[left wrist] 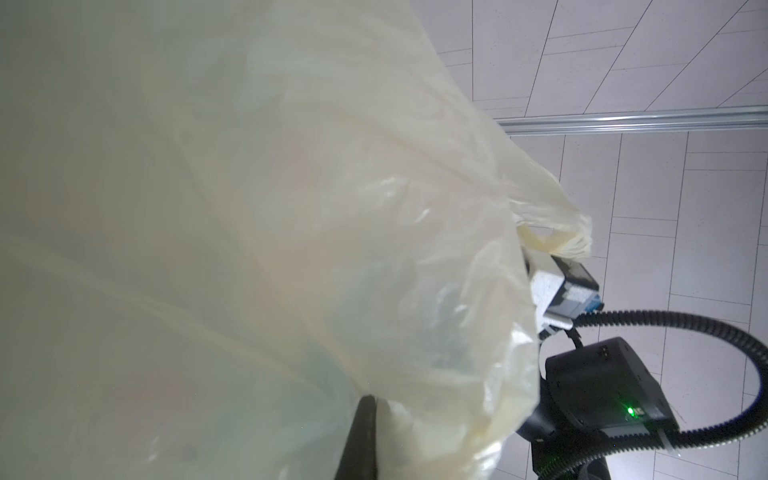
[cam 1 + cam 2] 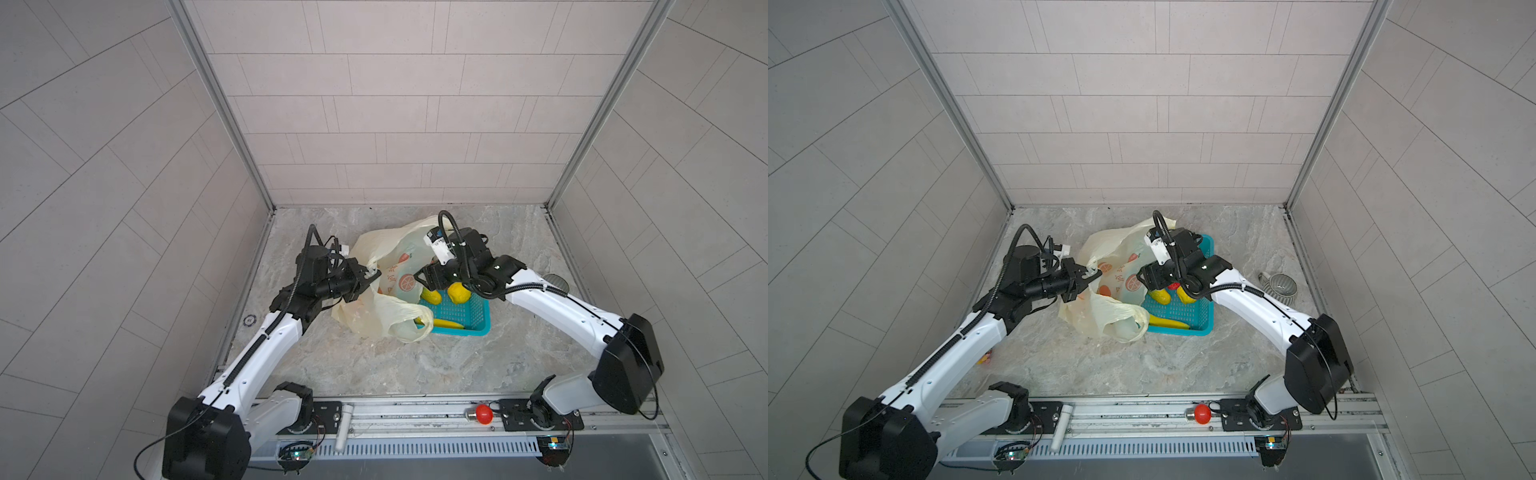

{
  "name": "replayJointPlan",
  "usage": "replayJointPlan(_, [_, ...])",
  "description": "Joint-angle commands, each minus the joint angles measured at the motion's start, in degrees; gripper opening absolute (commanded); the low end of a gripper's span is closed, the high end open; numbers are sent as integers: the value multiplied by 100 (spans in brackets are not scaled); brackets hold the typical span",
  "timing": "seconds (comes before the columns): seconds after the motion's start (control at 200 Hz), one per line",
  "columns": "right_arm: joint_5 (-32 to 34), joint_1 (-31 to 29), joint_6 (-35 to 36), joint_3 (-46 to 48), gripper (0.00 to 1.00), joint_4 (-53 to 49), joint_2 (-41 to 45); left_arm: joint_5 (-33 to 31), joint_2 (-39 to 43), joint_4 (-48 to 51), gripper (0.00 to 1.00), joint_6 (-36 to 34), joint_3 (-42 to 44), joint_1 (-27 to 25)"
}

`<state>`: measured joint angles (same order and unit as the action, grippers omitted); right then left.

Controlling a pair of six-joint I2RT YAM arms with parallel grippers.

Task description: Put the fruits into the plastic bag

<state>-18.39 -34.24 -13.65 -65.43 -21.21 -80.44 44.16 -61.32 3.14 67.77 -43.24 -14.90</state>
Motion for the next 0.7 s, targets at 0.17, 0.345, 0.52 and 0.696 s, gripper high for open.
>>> replayJointPlan(0.17, [-911,-166,-220,1061,73,256,1112,-251,2,-400,0,140,153,39])
replayJointPlan(0.345, [-692,-370,-279,1355,61,421,953,-425,1,-353,0,96,115,32])
replayJointPlan(0.52, [-260,-621,-353,1485,51,787,465,-449,-19,-259,0,19,16,32])
replayJointPlan(0.696, [-39,-846,-326,1238,48,731,-55,-461,-29,-23,0,-154,-102,31])
